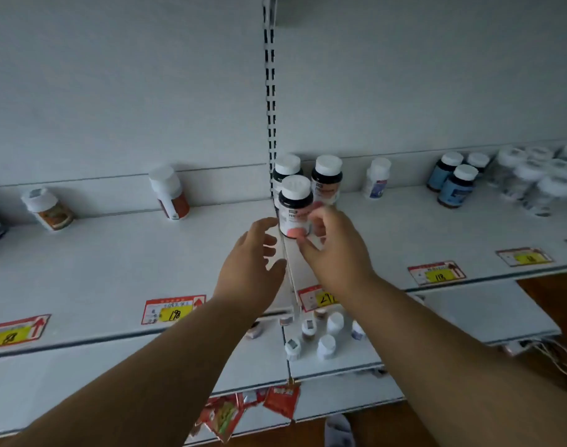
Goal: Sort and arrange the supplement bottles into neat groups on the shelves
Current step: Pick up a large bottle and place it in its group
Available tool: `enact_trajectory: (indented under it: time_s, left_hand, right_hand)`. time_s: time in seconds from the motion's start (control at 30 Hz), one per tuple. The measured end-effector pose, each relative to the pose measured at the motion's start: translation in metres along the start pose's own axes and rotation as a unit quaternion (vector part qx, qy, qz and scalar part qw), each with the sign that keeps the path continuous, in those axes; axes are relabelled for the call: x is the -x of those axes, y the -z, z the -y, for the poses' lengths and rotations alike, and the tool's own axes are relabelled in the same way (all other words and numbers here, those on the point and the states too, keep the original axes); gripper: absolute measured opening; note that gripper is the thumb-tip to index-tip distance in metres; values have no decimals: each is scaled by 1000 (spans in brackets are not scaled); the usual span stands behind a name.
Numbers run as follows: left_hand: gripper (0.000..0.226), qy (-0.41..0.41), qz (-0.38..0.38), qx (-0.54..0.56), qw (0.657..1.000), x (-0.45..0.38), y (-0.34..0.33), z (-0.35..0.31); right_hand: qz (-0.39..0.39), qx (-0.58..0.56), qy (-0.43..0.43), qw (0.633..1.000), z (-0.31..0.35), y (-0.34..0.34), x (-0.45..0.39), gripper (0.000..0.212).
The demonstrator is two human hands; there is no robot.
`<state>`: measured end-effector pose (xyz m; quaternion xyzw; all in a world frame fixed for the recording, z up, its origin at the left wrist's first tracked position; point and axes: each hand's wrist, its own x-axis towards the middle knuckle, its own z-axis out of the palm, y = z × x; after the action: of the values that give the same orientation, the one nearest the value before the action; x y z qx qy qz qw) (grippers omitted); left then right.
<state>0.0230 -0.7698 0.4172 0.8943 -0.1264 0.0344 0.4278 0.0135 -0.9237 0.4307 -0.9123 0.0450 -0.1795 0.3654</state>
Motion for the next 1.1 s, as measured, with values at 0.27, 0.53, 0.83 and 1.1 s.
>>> enact_trajectory:
  time_s: [0.27, 0.53, 0.83, 1.1]
  left_hand:
    - [61, -84, 61, -39, 994, 89, 92, 36]
    - [55, -59, 57, -28, 996, 142, 93, 94]
    - [52, 3, 112, -53, 992, 159, 31, 211]
    - [49, 40, 174, -89, 980, 103, -32, 362]
  right_hand:
    - [14, 14, -28, 999, 103, -14, 115, 44]
    - [50, -12, -44, 998, 99, -64, 168, 38]
    - [86, -36, -101, 991, 27, -183, 214, 38]
    - [79, -39, -204, 975, -56, -332, 208, 49]
